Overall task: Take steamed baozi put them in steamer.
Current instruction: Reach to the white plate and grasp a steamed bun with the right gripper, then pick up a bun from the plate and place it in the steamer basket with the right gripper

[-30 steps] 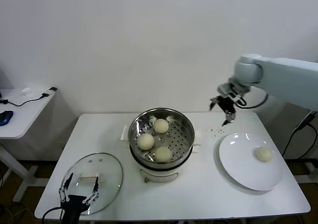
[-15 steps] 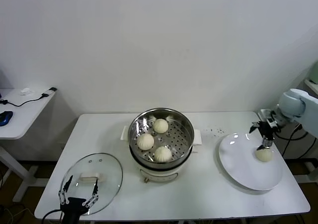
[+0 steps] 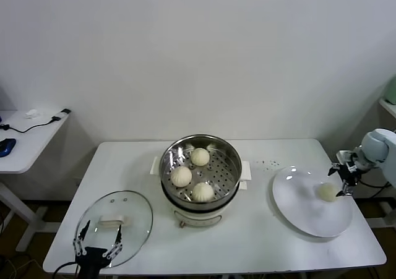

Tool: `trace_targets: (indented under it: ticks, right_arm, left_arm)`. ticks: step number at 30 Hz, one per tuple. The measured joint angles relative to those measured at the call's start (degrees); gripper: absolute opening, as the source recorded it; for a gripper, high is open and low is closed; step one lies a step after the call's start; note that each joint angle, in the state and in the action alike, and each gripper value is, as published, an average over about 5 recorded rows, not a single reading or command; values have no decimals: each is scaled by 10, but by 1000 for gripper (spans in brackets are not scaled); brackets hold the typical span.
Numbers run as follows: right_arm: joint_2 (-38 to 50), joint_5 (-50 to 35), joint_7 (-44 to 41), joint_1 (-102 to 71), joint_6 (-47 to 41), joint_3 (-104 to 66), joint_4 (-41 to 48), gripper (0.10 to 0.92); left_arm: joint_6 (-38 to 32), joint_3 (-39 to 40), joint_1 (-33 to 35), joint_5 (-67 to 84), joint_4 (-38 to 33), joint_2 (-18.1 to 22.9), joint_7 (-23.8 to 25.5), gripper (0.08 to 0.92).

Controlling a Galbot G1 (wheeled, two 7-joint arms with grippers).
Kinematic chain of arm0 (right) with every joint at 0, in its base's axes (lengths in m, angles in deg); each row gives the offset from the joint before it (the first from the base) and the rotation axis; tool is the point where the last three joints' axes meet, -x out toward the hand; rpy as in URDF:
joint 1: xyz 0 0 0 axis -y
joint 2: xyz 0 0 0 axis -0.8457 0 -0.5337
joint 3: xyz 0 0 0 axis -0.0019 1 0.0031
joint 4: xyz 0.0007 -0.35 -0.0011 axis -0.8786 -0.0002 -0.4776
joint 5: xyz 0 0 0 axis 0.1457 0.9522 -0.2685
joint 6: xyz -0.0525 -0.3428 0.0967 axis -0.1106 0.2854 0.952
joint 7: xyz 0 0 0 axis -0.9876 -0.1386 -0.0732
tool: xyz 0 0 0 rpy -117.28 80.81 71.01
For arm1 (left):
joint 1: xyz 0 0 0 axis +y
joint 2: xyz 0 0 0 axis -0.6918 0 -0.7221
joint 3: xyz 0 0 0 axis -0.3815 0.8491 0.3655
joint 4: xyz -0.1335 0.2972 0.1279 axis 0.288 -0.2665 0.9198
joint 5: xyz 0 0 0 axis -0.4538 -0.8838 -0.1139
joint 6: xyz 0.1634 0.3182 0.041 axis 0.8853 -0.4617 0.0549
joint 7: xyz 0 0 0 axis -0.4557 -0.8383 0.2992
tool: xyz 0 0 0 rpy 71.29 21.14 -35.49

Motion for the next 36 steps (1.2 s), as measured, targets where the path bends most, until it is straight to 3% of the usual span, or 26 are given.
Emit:
trace_targets:
  ticks: [16,29,36]
  right_arm:
    - [-61,53,-8,-43,13,-59,79,822]
    - [-69,54,-17,-36,16,-60,91,618]
    - [-60,34,-19,-17,7,-36,80,587]
  left_arm:
    - [2,-1,-6,-4,10,0,0,823]
    - [-3,0,-1,-6,10,2,-1,823]
    - [-6,0,2,-6,8,1,-1,823]
